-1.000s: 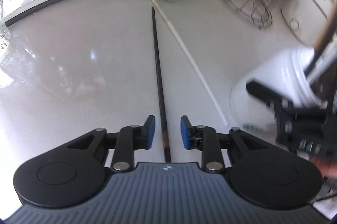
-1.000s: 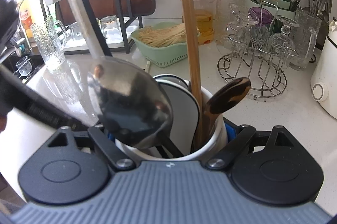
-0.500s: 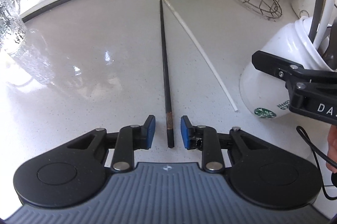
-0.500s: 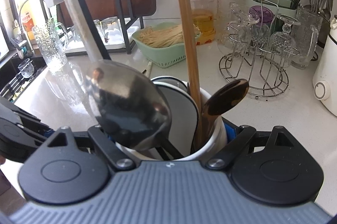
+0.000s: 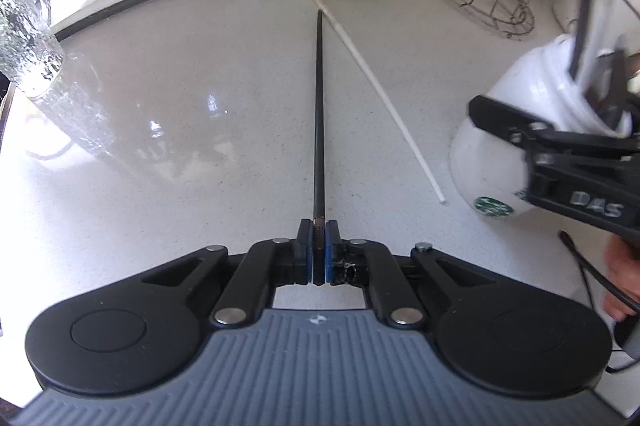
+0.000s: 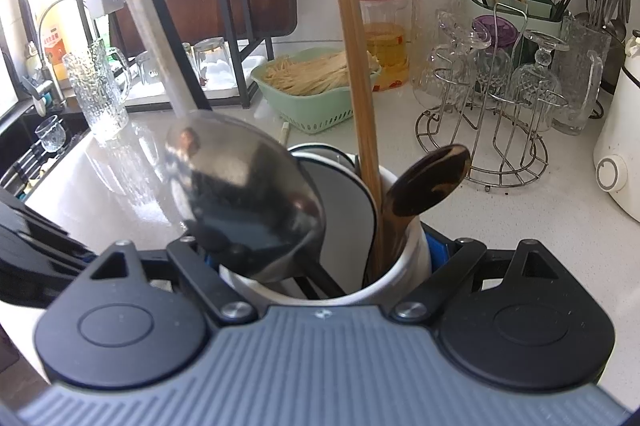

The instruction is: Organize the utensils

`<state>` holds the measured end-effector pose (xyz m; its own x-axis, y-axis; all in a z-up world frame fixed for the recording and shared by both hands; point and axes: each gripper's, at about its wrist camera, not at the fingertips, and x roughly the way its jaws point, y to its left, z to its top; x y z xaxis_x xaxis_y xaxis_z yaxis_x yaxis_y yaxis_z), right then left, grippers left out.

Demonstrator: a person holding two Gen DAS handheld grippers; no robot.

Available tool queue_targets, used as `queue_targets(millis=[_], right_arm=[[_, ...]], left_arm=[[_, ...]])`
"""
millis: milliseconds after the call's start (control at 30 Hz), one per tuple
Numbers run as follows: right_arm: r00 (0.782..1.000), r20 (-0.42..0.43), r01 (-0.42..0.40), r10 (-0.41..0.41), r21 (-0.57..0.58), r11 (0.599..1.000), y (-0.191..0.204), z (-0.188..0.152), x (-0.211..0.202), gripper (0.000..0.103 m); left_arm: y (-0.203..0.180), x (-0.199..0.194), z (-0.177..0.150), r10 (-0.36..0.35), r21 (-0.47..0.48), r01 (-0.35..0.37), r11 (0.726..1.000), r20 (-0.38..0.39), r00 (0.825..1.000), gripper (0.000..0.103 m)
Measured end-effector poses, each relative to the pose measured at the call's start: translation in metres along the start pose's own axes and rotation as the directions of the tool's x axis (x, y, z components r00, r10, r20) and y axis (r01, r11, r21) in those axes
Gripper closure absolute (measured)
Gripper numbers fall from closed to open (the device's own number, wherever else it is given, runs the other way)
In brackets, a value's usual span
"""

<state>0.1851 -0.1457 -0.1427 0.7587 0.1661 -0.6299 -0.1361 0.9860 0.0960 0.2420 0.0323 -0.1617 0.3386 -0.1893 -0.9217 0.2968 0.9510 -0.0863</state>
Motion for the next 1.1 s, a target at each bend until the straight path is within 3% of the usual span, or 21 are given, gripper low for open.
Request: queue_targets(millis=[367,600,900,1100], right_arm=[[1.0,0.009,-0.015,0.015,-0.006,1.0,-0.001,-0.002,-0.002,0.012],[1.0,0.018,-0.02,0.021,-0.003,1.0,-0.002,-0.002,-0.001,0.012],[1.0,0.017,-0.02,0.02,-0.003,1.0,-0.002,-0.002,-0.001,0.012],[1.0,0.024,-0.018,0.018,0.004,1.0,-0.002,-0.003,-0.002,0.012]], left_arm=[[0.013,-0.093,0.023,-0.022,0.029,0.019,0.999,0.095,0.995,0.097],[0.01,-0.125,0.038,-0.021,0.057,0.012,0.998,0.153,0.988,0.097],[0.003,-0.159,0.049,-0.071,0.105,0.056,0.993,0.14,0.988,0.103],[0.006,-0.155,0.047,-0.049,0.133,0.035,0.991,0.105,0.993,0.103]])
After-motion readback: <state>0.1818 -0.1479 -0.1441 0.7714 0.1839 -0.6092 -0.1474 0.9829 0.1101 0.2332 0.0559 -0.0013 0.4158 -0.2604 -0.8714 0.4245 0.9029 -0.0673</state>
